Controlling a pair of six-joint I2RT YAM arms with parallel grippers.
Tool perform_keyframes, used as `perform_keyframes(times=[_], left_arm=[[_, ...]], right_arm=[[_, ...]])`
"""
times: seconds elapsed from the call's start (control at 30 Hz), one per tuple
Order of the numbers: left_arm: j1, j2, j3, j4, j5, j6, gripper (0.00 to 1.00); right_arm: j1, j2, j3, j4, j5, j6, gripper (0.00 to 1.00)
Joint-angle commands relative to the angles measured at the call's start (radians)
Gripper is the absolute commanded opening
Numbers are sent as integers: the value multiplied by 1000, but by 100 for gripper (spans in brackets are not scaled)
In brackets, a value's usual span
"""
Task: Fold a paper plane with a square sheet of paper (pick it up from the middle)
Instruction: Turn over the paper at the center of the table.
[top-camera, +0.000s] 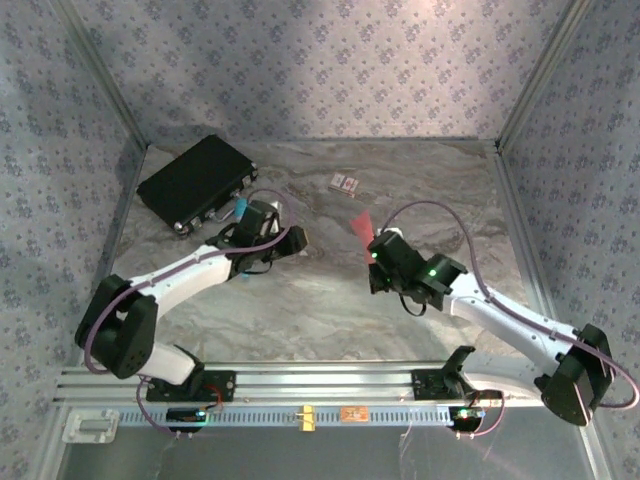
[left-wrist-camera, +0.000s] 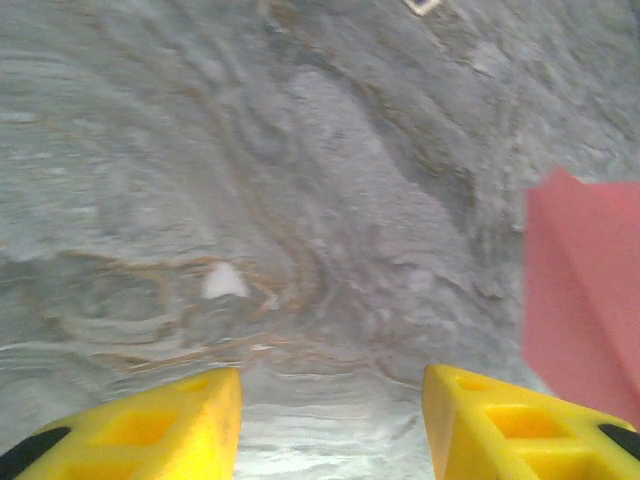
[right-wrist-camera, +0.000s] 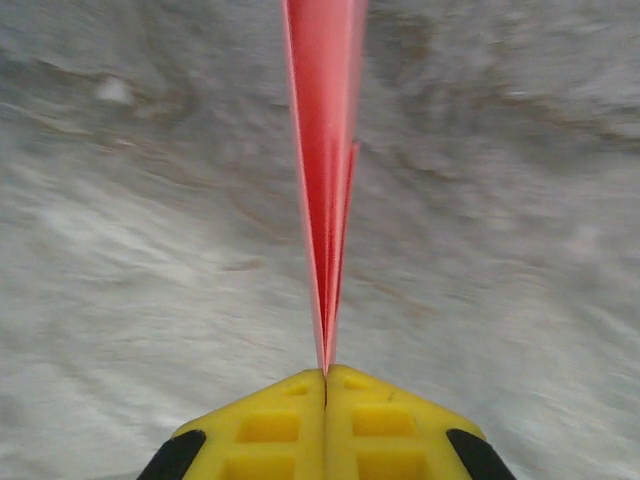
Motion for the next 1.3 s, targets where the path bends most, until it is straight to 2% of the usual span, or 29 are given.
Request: perform_keyframes(times=[0.0,0.1,0.2,0.33,0.5,0.63,0.73,0.8,0.87,1.0,1.17,1.27], left_arm=[[27,-55,-51,-44,-104,-22,52],[47,-99,-82,-57,-141,-36,54],[74,-134,-116,-71,-176,-103,60],[107,-157,-166,-19,-133,-144,61],[117,-179,-163,-58,-158,-136,61],[120,-194,-172,-58,-168,-150,61],[120,-186,-176,-44,-152,-162,61],[120,-178,-173,-43,-144,-162,61],[120,-167,-165,-48,-137,-159,62],[120,-125,-133,-47,-86,-131,62],[115,-48,-89,-11,35,-94,58],[108,-4,-68,9,86,-90,55]], right_arm=[[68,88,78,-303,406,76,5],[127,195,136,-402,549,161,4],[178,286,152,-379,577,151,3],[219,386,144,-218,431,2,5],[264,519,171,-159,330,-37,7],[284,570,179,-72,215,-79,12],[284,554,162,9,127,-99,17],[275,515,146,51,91,-85,29],[241,450,105,106,47,-53,38],[92,283,-58,315,-155,18,40],[-164,159,-300,643,-475,124,20],[-250,168,-338,718,-603,145,14]])
